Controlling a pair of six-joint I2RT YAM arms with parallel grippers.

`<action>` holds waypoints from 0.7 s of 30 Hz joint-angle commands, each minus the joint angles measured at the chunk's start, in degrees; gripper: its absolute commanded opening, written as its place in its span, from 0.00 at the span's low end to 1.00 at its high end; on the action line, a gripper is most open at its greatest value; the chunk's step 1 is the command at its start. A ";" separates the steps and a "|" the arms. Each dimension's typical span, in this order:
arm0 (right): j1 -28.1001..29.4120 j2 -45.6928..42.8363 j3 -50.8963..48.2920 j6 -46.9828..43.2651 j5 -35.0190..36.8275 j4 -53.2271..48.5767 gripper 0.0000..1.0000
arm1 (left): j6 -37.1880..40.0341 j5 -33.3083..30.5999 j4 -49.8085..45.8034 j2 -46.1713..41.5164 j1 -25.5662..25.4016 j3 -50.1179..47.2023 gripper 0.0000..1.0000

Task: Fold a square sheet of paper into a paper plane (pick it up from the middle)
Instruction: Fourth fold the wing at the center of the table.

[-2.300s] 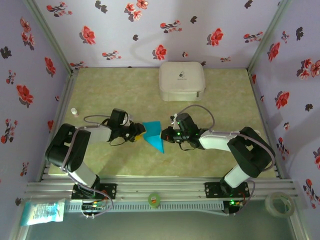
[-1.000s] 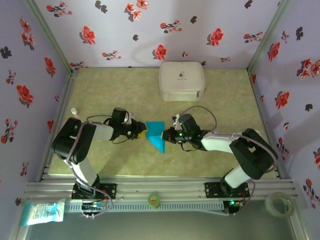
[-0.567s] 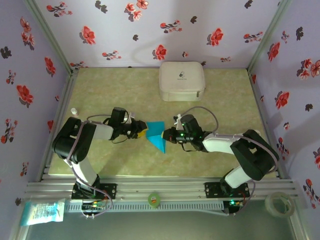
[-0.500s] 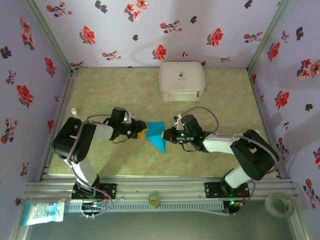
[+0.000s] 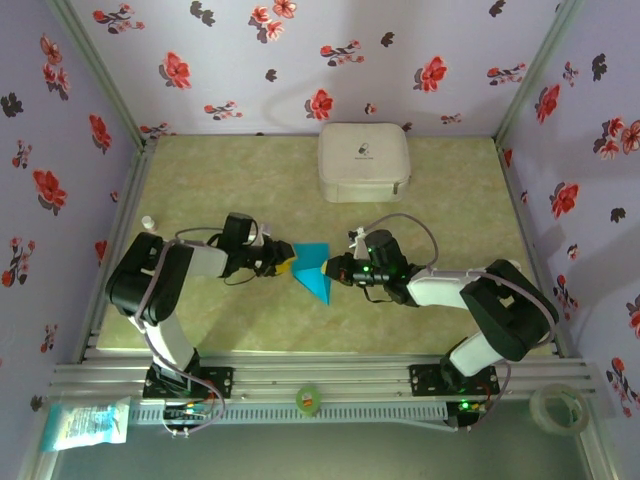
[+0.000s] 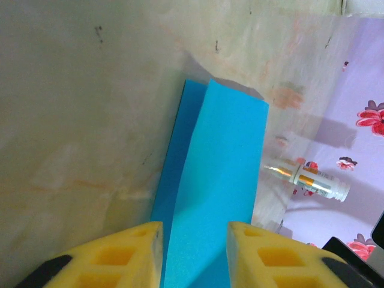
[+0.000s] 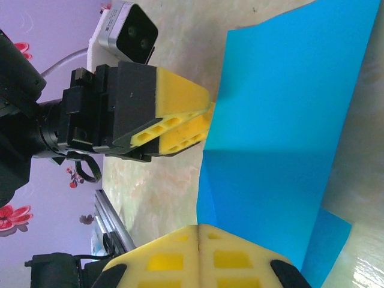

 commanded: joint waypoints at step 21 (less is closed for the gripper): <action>-0.90 -3.48 1.81 -4.71 3.13 -11.04 0.12 | -0.96 -6.38 1.67 -8.15 -0.22 -3.22 0.00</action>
